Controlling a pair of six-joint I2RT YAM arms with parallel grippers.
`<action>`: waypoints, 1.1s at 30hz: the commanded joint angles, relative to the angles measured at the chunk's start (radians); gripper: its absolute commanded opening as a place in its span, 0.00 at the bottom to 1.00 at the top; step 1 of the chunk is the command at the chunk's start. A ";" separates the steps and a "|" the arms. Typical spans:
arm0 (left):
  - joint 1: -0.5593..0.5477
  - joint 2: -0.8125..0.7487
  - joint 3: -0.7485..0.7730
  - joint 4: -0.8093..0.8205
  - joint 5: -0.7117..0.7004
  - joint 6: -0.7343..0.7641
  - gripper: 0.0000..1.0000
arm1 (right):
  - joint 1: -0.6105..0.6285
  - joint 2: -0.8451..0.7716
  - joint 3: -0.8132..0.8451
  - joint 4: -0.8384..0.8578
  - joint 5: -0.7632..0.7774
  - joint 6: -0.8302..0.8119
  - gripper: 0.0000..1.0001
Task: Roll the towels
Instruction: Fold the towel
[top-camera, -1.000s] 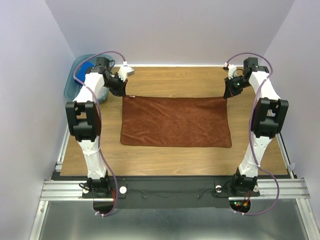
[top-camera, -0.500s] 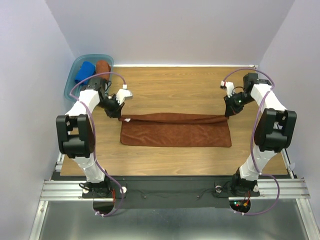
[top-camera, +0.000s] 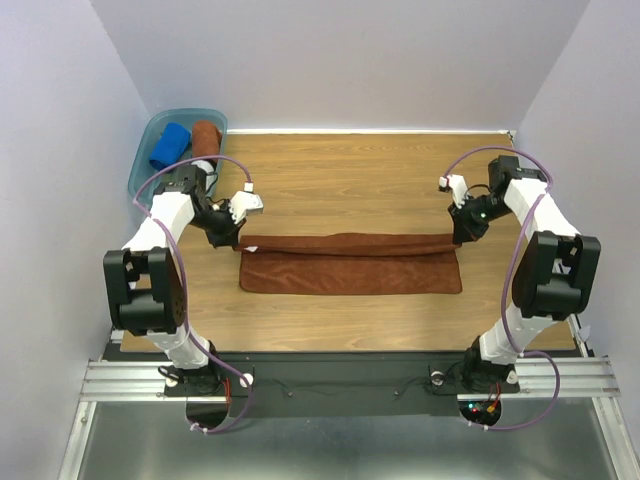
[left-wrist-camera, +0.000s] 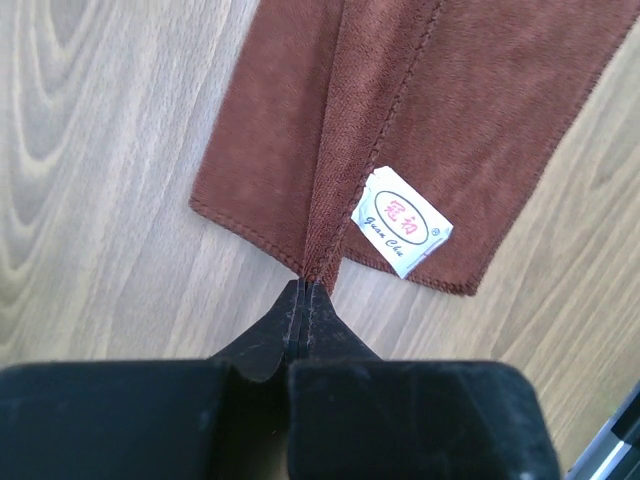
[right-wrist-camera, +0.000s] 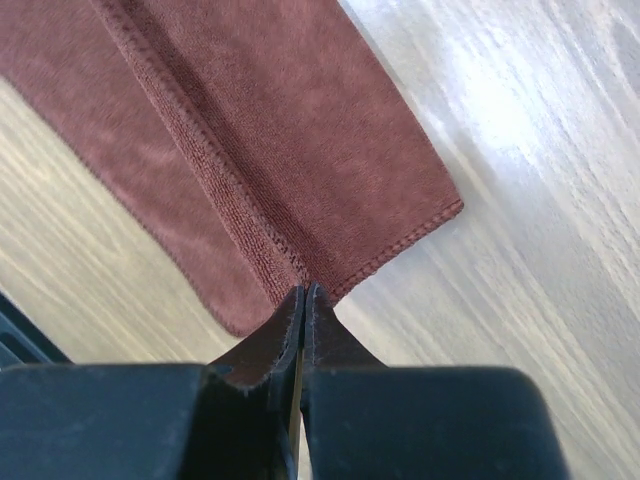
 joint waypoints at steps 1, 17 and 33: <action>0.000 -0.108 -0.029 -0.077 0.025 0.081 0.00 | -0.010 -0.093 -0.023 -0.053 -0.002 -0.093 0.01; -0.031 -0.148 -0.276 0.026 -0.069 0.086 0.00 | -0.010 -0.130 -0.266 0.037 0.062 -0.155 0.01; -0.084 -0.095 -0.288 0.078 -0.087 0.031 0.00 | -0.007 -0.097 -0.318 0.068 0.067 -0.147 0.01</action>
